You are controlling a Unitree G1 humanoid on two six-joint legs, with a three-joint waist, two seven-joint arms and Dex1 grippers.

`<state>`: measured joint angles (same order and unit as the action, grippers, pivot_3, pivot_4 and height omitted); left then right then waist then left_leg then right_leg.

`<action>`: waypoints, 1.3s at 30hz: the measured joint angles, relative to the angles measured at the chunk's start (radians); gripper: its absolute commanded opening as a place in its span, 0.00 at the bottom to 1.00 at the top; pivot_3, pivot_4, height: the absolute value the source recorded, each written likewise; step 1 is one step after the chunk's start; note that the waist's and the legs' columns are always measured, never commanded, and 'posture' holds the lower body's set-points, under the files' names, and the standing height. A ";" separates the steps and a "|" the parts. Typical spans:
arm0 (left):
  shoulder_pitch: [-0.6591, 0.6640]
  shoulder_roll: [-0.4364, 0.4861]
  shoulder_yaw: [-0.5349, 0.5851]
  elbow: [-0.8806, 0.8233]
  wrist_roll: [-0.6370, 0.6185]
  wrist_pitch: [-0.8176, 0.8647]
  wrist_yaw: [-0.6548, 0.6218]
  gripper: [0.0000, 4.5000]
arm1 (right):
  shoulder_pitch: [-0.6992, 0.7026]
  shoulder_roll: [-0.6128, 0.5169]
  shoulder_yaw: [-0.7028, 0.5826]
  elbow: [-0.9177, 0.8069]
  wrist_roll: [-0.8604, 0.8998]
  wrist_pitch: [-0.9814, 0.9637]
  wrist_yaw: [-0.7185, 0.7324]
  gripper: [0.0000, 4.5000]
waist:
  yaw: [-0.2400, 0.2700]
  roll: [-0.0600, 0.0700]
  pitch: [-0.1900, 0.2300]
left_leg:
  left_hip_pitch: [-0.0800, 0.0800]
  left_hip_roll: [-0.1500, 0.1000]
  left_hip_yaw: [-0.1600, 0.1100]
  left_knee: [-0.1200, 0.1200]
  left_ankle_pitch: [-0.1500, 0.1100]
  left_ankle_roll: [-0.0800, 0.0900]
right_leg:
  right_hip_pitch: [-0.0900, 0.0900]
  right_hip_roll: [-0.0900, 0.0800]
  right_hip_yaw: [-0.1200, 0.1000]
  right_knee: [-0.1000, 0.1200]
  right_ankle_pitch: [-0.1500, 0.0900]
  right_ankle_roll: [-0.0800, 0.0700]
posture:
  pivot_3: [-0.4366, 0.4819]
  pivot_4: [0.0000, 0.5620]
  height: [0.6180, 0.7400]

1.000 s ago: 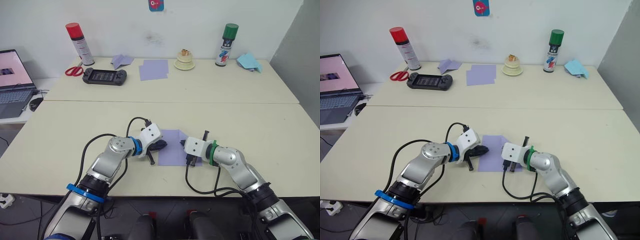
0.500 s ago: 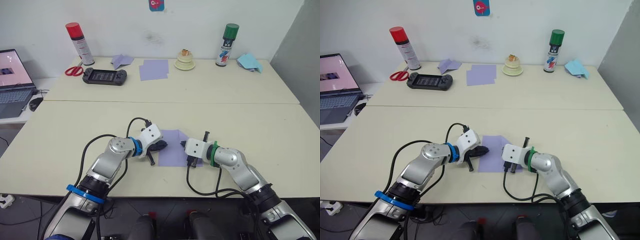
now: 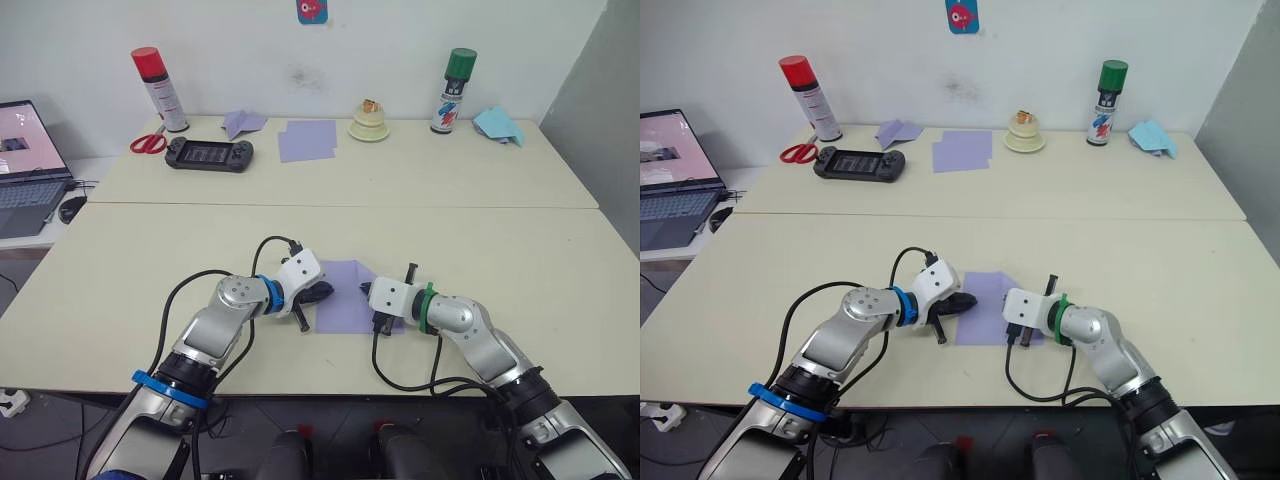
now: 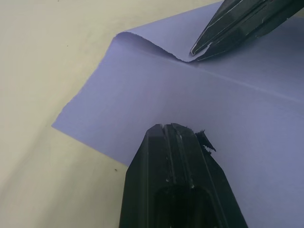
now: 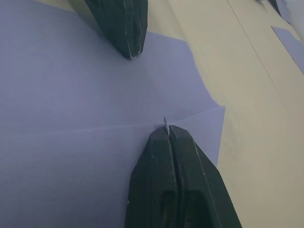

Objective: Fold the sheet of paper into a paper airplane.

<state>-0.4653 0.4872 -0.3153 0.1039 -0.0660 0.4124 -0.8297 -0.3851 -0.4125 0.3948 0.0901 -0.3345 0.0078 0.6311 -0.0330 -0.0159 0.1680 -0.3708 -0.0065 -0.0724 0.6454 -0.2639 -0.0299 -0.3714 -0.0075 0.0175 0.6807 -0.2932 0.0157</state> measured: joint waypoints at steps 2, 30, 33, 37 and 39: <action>0.000 0.000 0.000 0.000 0.000 0.000 0.000 0.00 | 0.000 0.000 0.000 0.000 0.000 0.000 0.000 0.00 | 0.000 0.000 0.000 | 0.000 0.000 0.000 0.000 0.000 0.000 | 0.000 0.000 0.000 0.000 0.000 0.000 | 0.48 0.27 1.00; -0.005 0.000 0.002 -0.006 0.001 0.021 -0.006 0.00 | -0.013 -0.007 0.002 0.022 -0.001 -0.020 -0.001 0.00 | 0.000 0.000 0.000 | 0.000 0.000 0.000 0.000 0.000 0.000 | 0.000 0.000 0.000 0.000 0.000 0.000 | 0.48 0.27 1.00; -0.013 -0.001 0.010 -0.003 -0.010 0.047 -0.012 0.00 | -0.013 -0.007 0.002 0.023 -0.001 -0.021 -0.001 0.00 | 0.000 0.000 0.000 | 0.000 0.000 0.000 0.000 0.000 0.000 | 0.000 0.000 0.000 0.000 0.000 0.000 | 0.48 0.27 1.00; -0.020 0.005 0.066 0.006 -0.075 0.125 -0.048 0.00 | -0.014 -0.007 0.002 0.023 -0.001 -0.022 -0.001 0.00 | -0.001 0.000 0.000 | 0.000 0.000 0.000 0.000 0.000 0.000 | -0.001 0.000 0.000 0.000 0.000 0.000 | 0.48 0.27 1.00; -0.024 0.024 0.096 0.008 -0.120 0.178 -0.082 0.00 | -0.014 -0.007 0.002 0.023 -0.001 -0.023 -0.001 0.00 | -0.001 0.000 0.000 | 0.000 0.000 0.000 0.000 0.000 0.000 | -0.001 0.000 0.000 0.000 0.000 0.000 | 0.48 0.27 1.00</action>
<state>-0.4891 0.5114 -0.2193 0.1114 -0.1858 0.5905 -0.9121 -0.3991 -0.4195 0.3965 0.1133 -0.3354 -0.0147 0.6305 -0.0337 -0.0159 0.1683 -0.3711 -0.0061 -0.0724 0.6449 -0.2639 -0.0299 -0.3723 -0.0073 0.0172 0.6807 -0.2935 0.0160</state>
